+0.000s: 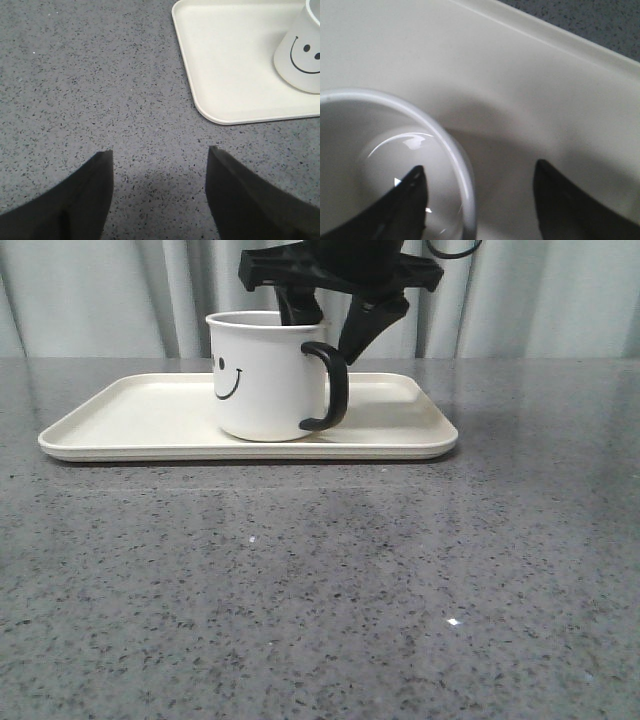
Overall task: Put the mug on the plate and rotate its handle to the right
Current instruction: 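Lower the right gripper into the mug and grip its rim, then lift and twist the mug with the right gripper, turning the handle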
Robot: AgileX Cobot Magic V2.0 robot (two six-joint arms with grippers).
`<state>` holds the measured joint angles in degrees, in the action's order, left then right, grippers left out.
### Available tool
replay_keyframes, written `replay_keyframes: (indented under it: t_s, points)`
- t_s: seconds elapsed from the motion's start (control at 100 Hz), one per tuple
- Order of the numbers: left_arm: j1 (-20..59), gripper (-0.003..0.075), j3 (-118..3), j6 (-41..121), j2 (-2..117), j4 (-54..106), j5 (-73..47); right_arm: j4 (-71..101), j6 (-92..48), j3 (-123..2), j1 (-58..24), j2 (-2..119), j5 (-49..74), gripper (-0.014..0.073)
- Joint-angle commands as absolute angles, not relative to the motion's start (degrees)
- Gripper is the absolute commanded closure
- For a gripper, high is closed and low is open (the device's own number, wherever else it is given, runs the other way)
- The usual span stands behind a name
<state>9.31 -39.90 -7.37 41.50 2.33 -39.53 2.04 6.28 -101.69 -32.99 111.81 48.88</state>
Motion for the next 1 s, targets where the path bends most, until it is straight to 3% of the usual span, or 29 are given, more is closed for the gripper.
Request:
replay_keyframes:
  t_s: [0.0,0.19,0.33,0.99]
  points:
    - [9.2,0.0322,-41.5,-7.9,41.2,2.4,-35.7,1.6,6.4,-103.6,-33.0,108.5,46.9,0.0369]
    - [9.2,0.0322,-41.5,-7.9,41.2,2.4,-35.7,1.6,6.4,-103.6,-33.0,108.1,46.8,0.0666]
    - [9.2,0.0322,-41.5,-7.9,41.2,2.4,-35.7,1.6,4.5,-105.7,-33.1,107.8,50.2,0.0650]
    - [9.2,0.0322,-41.5,-7.9,41.2,2.4,-35.7,11.3,-34.5,-127.4,-34.0,114.9,71.3,0.0654]
